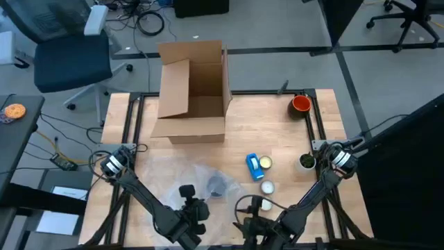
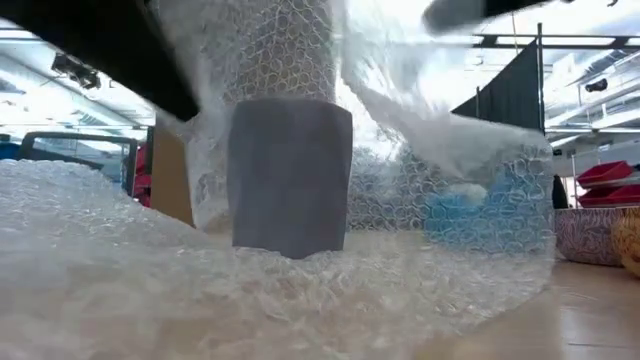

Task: Wrap mug
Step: Wrap the blue mug with the bubble wrap

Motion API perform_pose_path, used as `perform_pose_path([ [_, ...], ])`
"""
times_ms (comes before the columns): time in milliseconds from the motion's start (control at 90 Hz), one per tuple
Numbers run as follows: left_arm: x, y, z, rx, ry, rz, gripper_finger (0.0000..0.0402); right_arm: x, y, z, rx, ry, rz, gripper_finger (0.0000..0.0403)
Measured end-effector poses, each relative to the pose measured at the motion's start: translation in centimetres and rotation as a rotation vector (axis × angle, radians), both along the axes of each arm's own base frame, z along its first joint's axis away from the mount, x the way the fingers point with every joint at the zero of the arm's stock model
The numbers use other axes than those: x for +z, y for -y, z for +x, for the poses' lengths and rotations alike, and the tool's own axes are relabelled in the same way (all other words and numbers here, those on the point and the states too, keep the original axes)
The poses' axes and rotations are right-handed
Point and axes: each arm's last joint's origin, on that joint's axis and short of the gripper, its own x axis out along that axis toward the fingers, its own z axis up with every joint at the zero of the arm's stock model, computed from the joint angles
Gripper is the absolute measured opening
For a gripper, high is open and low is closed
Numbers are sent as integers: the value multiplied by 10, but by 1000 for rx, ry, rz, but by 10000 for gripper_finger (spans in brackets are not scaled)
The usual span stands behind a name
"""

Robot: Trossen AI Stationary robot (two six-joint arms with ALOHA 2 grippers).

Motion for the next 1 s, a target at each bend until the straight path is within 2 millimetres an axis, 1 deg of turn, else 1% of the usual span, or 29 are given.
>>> perform_pose_path([
  [111,0,0,1,1,7,-10,0,1,7,12,-23,13,111,278],
  [211,0,1,1,1,9,-13,0,3,14,22,-82,48,241,295],
  [322,0,2,3,1,20,-24,0,2,21,26,-115,41,282,294],
  [444,-2,2,3,0,32,-36,0,-3,32,27,-178,-4,272,277],
  [533,-3,2,3,0,29,-34,0,-8,42,28,-224,-71,283,252],
  [622,-7,1,1,-1,20,-28,0,-12,54,30,-263,-132,292,211],
  [733,-14,-2,-3,-11,-21,3,0,-13,63,34,-265,-175,281,138],
  [889,-28,-7,-11,-62,-97,77,0,-13,65,36,-212,-205,227,24],
  [933,-33,-10,-13,-75,-121,98,0,-13,64,37,-195,-206,217,10],
  [1000,-41,-13,-17,-100,-155,134,0,-11,62,38,-163,-206,231,11],
])
